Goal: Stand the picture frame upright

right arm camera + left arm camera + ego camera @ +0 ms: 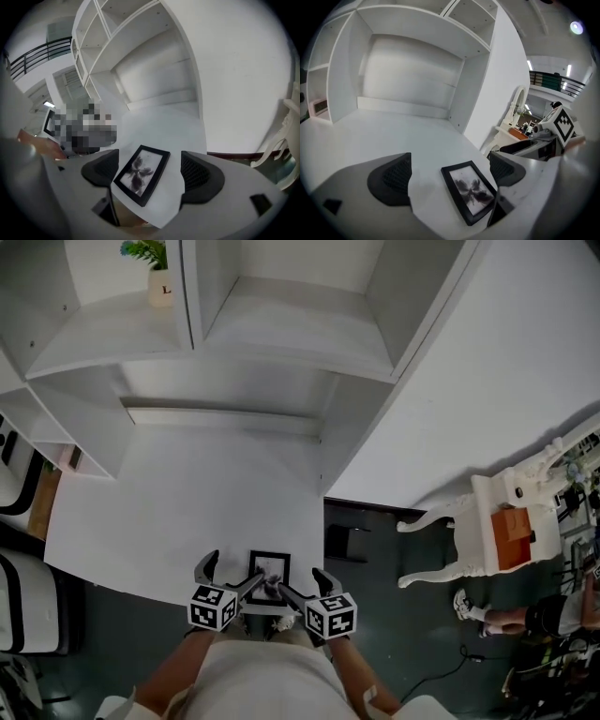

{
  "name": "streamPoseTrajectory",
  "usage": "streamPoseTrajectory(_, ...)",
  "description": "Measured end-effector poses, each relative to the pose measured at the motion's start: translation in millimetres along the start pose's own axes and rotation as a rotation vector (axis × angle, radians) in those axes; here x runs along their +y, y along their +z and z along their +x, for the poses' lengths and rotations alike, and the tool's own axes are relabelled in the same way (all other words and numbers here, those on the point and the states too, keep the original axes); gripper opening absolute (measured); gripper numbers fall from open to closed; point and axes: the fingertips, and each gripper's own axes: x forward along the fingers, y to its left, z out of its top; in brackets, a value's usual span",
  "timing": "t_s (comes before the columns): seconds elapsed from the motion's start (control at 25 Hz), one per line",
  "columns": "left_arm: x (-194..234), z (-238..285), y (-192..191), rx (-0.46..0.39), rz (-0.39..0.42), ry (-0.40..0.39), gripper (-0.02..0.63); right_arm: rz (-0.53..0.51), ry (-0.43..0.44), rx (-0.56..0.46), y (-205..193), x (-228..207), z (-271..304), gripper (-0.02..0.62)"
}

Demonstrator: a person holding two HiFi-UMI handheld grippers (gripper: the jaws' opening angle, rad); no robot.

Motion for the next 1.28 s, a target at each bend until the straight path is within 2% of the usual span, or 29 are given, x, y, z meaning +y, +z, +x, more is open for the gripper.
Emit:
streamPoseTrajectory(0.24,3,20,-33,0.112,-0.008,0.029,0.508,0.011,0.011,0.097,-29,-11,26,0.42)
streamPoseTrajectory(0.52,4,39,-54,0.205,-0.002,0.015,0.5,0.062,0.017,0.145,-39,-14,43,0.416)
streamPoseTrajectory(0.56,3,41,-56,0.22,0.0,0.01,0.489,0.059,0.012,0.152,-39,-15,45,0.405)
streamPoseTrajectory(0.68,3,46,-64,0.254,0.001,0.001,0.431,0.053,-0.009,0.179,-41,-18,50,0.319)
streamPoseTrajectory(0.88,3,49,-72,0.295,0.005,0.003,0.35,0.065,-0.026,0.235,-55,-19,58,0.305)
streamPoseTrajectory(1.28,-1,49,-79,0.326,-0.004,-0.013,0.268,0.069,-0.048,0.278,-65,-21,63,0.27)
